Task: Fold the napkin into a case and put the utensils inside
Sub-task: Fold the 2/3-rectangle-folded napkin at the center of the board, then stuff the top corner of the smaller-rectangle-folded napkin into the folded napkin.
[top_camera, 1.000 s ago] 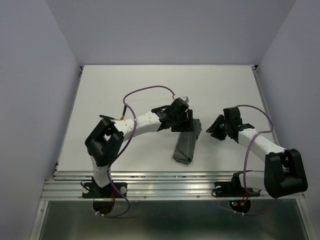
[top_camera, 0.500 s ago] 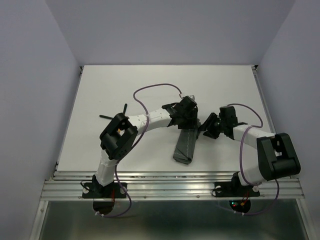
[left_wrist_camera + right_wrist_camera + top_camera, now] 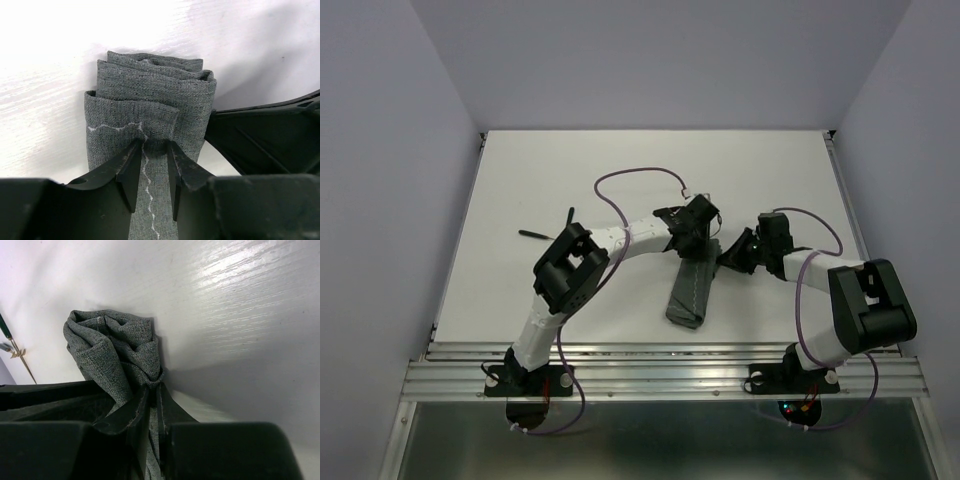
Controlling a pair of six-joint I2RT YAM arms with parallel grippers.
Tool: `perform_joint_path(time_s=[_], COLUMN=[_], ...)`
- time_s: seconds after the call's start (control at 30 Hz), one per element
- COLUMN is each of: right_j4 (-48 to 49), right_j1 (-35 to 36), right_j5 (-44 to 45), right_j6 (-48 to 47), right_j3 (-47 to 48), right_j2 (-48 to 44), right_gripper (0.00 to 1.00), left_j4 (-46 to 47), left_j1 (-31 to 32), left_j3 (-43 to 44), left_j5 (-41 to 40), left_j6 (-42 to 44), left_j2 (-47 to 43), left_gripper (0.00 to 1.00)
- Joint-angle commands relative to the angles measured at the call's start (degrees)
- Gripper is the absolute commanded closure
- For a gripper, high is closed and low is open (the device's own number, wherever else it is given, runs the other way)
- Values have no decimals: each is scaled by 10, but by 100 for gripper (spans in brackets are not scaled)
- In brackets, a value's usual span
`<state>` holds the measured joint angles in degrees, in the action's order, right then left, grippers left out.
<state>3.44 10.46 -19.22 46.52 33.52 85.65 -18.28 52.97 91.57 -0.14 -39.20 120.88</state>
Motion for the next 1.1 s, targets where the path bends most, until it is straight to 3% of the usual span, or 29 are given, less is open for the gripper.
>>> perform_joint_path(time_s=[0.0,0.17,0.37,0.47,0.57,1.07], right_j4=[30,31,30,30,31,31], right_j1=[-2,-2,-2,-2,-2,-2], right_j5=[-6,-5,-5,-6,-6,-11], right_j6=[4,7,8,9,9,9], right_j3=[-7,-12,-18,-19,-18,-17], right_j2=[-2,-3,-6,-6,-7,-6], right_gripper=[87,87,87,87,87,87], left_j4=[-19,-3,71,71,48,14], left_j1=[8,20,29,29,29,30], left_j3=[34,30,-32,-32,-7,64], left_j5=[-35,-43,-71,-88,-98,-108], left_j6=[13,13,11,12,11,14], left_j2=[1,-10,-70,-72,-52,17], left_gripper=[62,51,50,37,31,33])
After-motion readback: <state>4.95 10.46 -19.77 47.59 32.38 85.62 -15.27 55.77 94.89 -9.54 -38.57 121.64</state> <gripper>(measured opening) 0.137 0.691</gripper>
